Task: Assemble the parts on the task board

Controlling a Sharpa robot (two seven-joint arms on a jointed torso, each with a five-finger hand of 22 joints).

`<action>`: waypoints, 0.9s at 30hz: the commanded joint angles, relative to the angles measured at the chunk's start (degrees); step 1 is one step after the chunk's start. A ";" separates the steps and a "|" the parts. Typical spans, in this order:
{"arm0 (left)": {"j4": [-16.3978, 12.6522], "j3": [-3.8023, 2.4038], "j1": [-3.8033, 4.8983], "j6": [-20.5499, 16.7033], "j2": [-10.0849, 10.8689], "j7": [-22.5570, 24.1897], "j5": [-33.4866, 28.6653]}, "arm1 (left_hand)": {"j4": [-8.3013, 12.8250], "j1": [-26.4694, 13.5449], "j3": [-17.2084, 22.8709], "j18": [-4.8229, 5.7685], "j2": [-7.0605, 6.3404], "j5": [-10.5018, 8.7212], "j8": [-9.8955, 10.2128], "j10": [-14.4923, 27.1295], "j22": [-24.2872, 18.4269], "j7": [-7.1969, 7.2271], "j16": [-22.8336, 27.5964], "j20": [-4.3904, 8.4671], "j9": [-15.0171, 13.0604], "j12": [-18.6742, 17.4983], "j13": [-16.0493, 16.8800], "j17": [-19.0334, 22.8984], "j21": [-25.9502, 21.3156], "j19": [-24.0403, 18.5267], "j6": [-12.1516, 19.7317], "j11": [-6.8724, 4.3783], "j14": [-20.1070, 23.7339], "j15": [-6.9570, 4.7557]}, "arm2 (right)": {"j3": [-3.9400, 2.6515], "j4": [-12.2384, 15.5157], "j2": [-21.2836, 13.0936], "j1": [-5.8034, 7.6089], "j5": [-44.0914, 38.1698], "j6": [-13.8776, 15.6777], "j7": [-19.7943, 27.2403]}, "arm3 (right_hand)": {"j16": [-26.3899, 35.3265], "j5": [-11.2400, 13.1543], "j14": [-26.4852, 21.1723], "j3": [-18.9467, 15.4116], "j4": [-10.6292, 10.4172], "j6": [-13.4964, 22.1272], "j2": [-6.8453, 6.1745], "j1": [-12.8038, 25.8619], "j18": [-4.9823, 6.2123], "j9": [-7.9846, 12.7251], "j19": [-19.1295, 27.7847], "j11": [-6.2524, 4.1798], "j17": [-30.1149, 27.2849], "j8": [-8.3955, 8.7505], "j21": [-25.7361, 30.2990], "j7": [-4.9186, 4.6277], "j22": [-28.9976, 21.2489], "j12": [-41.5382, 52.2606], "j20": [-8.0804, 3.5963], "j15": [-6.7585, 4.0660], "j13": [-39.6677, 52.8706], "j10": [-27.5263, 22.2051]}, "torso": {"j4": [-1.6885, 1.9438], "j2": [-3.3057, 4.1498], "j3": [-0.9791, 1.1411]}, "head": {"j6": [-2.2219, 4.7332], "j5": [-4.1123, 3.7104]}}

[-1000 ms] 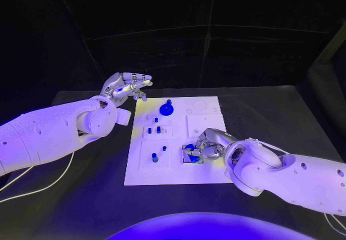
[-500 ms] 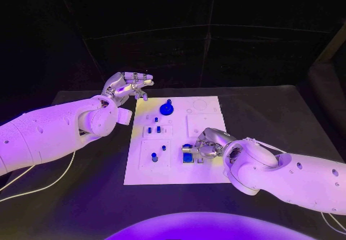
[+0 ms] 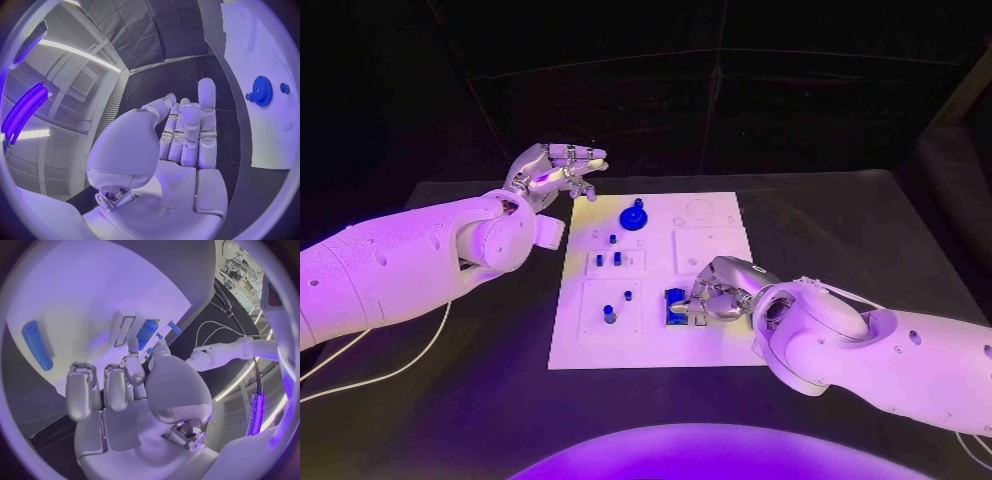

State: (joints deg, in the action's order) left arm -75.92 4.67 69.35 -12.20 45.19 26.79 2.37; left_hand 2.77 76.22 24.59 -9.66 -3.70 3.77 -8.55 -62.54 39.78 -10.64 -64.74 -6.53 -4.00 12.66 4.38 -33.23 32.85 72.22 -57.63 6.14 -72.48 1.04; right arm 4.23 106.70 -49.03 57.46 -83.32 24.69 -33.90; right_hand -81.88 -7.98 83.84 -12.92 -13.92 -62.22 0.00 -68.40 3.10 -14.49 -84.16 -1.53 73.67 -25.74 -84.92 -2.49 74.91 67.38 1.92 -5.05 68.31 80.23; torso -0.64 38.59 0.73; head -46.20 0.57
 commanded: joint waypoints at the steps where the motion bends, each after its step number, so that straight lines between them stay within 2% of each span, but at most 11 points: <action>1: 0.02 -0.05 0.07 0.63 -0.05 0.24 -0.17 | 0.25 0.49 -0.22 -0.78 0.24 -0.12 -0.26 0.29 -0.06 0.11 0.30 -0.02 0.02 0.24 -0.09 0.04 -0.31 -0.17 0.44 0.06 0.53 0.01 | -0.02 0.66 -0.38 0.06 0.61 -0.68 5.04 | 0.32 -0.54 3.22 0.34 1.59 0.33 -0.20 -2.91 -0.95 -0.18 0.29 0.02 -0.06 0.38 0.45 -0.11 7.45 -0.37 -0.21 0.10 0.08 0.17 | -0.12 -0.03 -0.02 | 0.00 0.03; 4: 0.05 -0.05 0.07 0.65 -0.09 0.24 -0.17 | 0.25 0.49 -0.22 -0.78 0.24 -0.12 -0.26 0.29 -0.06 0.11 0.30 -0.02 0.02 0.24 -0.09 0.04 -0.31 -0.17 0.44 0.06 0.53 0.01 | -0.02 0.75 -0.81 0.06 0.82 -1.14 6.00 | 0.49 -0.76 3.17 0.75 3.06 0.43 -0.02 -5.61 -0.88 -0.37 0.49 0.05 -0.27 0.53 0.65 -0.17 7.22 -0.75 -0.20 0.12 0.01 0.05 | -0.04 -0.03 -0.05 | 0.04 -0.14; 7: 0.06 -0.05 0.07 0.65 -0.11 0.24 -0.17 | 0.25 0.49 -0.22 -0.78 0.24 -0.12 -0.26 0.29 -0.06 0.11 0.30 -0.02 0.02 0.24 -0.09 0.04 -0.31 -0.17 0.44 0.06 0.53 0.01 | -0.02 0.65 -1.50 0.07 1.09 -0.21 6.56 | 0.70 -1.15 3.10 0.82 3.41 1.18 0.37 -6.47 -0.81 -0.31 0.72 0.26 -0.58 1.07 0.86 -0.47 6.95 -1.76 -0.14 0.25 -0.70 -0.43 | 0.02 -0.03 -0.08 | 0.19 -0.28; 11: 0.13 -0.05 0.06 0.61 -0.10 0.25 -0.17 | 0.25 0.49 -0.22 -0.78 0.24 -0.12 -0.26 0.29 -0.06 0.11 0.30 -0.02 0.02 0.24 -0.09 0.04 -0.31 -0.17 0.44 0.06 0.53 0.01 | -0.02 1.13 -3.82 0.10 3.03 1.79 8.29 | 1.00 -4.52 3.03 0.40 3.21 2.50 0.94 -6.82 -0.68 -0.09 1.15 0.79 -0.96 2.32 1.29 -1.12 6.45 -3.73 0.19 0.69 -2.07 -1.41 | -0.03 -0.10 -0.06 | 0.27 -0.40; 16: 0.20 -0.04 0.02 0.55 0.06 0.26 -0.17 | 0.25 0.49 -0.22 -0.78 0.24 -0.12 -0.26 0.29 -0.06 0.11 0.30 -0.02 0.02 0.24 -0.09 0.04 -0.31 -0.17 0.44 0.06 0.53 0.01 | -0.04 2.75 -8.09 0.20 6.19 3.03 10.30 | 1.30 -6.82 2.96 0.02 3.07 4.07 1.57 -7.44 -0.57 0.46 1.48 1.43 -1.32 4.32 1.63 -1.93 6.06 -5.09 0.65 1.20 -2.89 -2.03 | -0.25 -0.12 -0.01 | 0.63 -0.89; 20: 0.24 -0.03 -0.03 0.54 0.10 0.24 -0.17 | 0.25 0.49 -0.22 -0.78 0.24 -0.12 -0.26 0.29 -0.06 0.11 0.30 -0.02 0.02 0.24 -0.09 0.04 -0.31 -0.17 0.44 0.06 0.53 0.01 | -0.04 3.45 -11.61 0.45 7.15 2.57 10.15 | 1.54 -8.59 2.89 -0.22 2.85 4.59 2.15 -7.86 -0.50 0.85 1.68 1.81 -1.63 5.80 1.84 -2.36 5.83 -6.50 0.98 1.52 -3.85 -2.63 | -0.23 -0.11 -0.09 | 0.94 -1.62; 23: 0.23 -0.02 -0.04 0.51 0.10 0.24 -0.17 | 0.25 0.49 -0.22 -0.78 0.24 -0.12 -0.26 0.29 -0.06 0.11 0.30 -0.02 0.02 0.24 -0.09 0.04 -0.31 -0.17 0.44 0.06 0.53 0.01 | -0.04 3.32 -13.63 0.55 7.27 1.40 9.95 | 2.07 -11.50 2.72 -0.46 2.85 4.45 2.27 -8.50 -0.27 1.07 2.35 1.95 -2.40 6.78 2.50 -2.52 5.02 -7.80 1.18 1.68 -4.71 -3.22 | -0.32 -0.12 -0.12 | 1.12 -2.04; 25: 0.16 -0.02 -0.05 0.50 0.15 0.24 -0.17 | 0.25 0.49 -0.22 -0.78 0.24 -0.12 -0.26 0.29 -0.06 0.11 0.30 -0.02 0.02 0.24 -0.09 0.04 -0.31 -0.17 0.44 0.06 0.53 0.01 | -0.03 2.94 -14.74 0.58 6.86 0.72 9.90 | 2.22 -11.83 2.67 -0.60 2.82 4.33 2.19 -8.61 -0.20 1.10 2.54 1.96 -2.63 6.98 2.68 -2.53 4.80 -7.86 1.22 1.70 -4.72 -3.23 | -0.47 -0.13 -0.12 | 1.18 -2.22; 27: 0.13 -0.01 -0.06 0.48 0.19 0.22 -0.17 | 0.25 0.49 -0.22 -0.78 0.24 -0.12 -0.26 0.29 -0.06 0.11 0.30 -0.02 0.02 0.24 -0.09 0.04 -0.31 -0.17 0.44 0.06 0.53 0.01 | -0.02 2.66 -15.51 0.59 5.64 0.16 9.67 | 2.15 -11.92 2.70 -0.64 2.82 4.22 2.17 -8.69 -0.22 1.09 2.48 1.95 -2.49 7.02 2.64 -2.51 4.86 -7.85 1.23 1.70 -4.69 -3.21 | -0.45 -0.05 -0.05 | 1.32 -2.46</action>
State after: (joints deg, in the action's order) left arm -75.70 4.70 69.22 -12.15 45.33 26.75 2.37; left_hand 2.77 76.22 24.59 -9.66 -3.70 3.77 -8.54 -62.54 39.80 -10.64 -64.74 -6.53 -4.00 12.65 4.38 -33.24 32.85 72.22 -57.63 6.14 -72.48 1.04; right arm 4.22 109.34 -64.41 57.97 -77.47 25.84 -25.04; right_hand -79.99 -19.66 84.04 -13.17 -11.05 -57.93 2.13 -76.60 3.10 -13.47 -82.00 0.30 71.11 -19.08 -82.48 -4.95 74.90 59.68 3.08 -3.57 63.64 77.36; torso -0.98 38.47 0.64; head -44.97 -1.65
